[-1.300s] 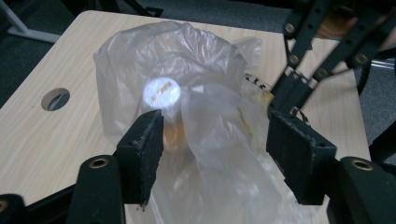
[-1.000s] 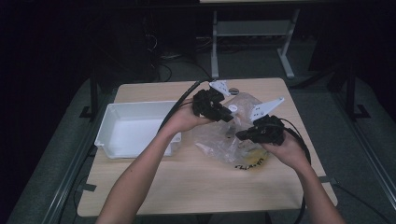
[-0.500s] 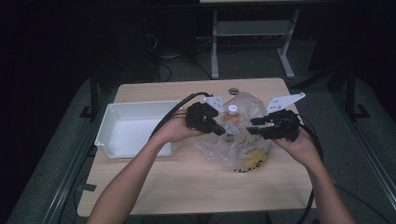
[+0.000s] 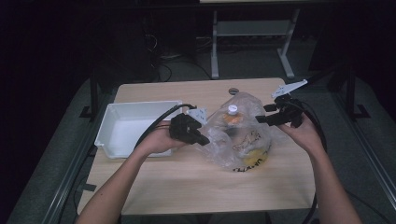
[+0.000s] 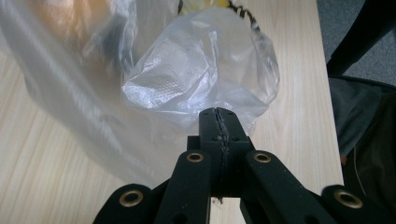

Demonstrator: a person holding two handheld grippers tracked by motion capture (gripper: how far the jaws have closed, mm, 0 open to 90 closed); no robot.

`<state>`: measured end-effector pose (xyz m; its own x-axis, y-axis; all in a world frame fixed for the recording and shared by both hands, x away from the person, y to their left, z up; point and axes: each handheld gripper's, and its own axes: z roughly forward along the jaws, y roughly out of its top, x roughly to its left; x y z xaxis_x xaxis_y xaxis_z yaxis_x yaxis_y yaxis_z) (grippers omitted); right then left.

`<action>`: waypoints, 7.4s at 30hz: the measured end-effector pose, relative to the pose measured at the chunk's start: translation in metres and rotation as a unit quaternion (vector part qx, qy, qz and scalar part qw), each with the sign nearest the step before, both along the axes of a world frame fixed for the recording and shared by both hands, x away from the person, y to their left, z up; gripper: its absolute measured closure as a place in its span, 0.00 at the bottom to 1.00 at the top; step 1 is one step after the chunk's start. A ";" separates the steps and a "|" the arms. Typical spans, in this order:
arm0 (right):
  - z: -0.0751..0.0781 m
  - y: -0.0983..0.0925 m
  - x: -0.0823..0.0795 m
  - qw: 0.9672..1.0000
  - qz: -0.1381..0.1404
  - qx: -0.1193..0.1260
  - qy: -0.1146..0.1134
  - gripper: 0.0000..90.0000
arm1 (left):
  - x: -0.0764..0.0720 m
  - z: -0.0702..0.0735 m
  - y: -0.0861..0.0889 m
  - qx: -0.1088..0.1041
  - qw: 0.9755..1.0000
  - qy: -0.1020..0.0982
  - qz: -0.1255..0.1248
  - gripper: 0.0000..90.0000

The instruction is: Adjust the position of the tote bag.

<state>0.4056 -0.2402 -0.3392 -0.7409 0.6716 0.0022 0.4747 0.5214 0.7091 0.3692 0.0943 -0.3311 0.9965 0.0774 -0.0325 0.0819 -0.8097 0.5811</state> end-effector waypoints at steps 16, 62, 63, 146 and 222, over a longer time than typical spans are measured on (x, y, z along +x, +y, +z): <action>0.013 0.026 0.017 0.999 0.031 0.027 -0.006 0.99 | 0.005 -0.011 0.021 0.038 0.999 -0.008 0.022 1.00; -0.042 0.035 0.060 0.996 -0.024 0.003 0.089 0.99 | -0.003 -0.046 0.021 0.105 0.994 -0.008 0.029 1.00; -0.043 0.034 0.059 0.995 -0.026 0.005 0.096 0.99 | -0.004 -0.049 0.020 0.110 0.994 -0.007 0.028 1.00; -0.061 0.018 0.025 0.994 -0.026 -0.004 0.111 0.96 | 0.015 -0.038 0.011 0.017 0.996 -0.044 0.079 0.87; -0.050 -0.027 -0.071 0.995 -0.052 0.079 0.033 0.50 | 0.056 0.035 -0.052 -0.013 0.996 -0.024 0.082 0.51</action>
<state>0.3342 -0.2676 -0.3889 -0.6626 0.7317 0.1597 0.5679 0.3518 0.7442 0.4251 0.0422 -0.2965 0.9709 0.2393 0.0116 0.1830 -0.7718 0.6089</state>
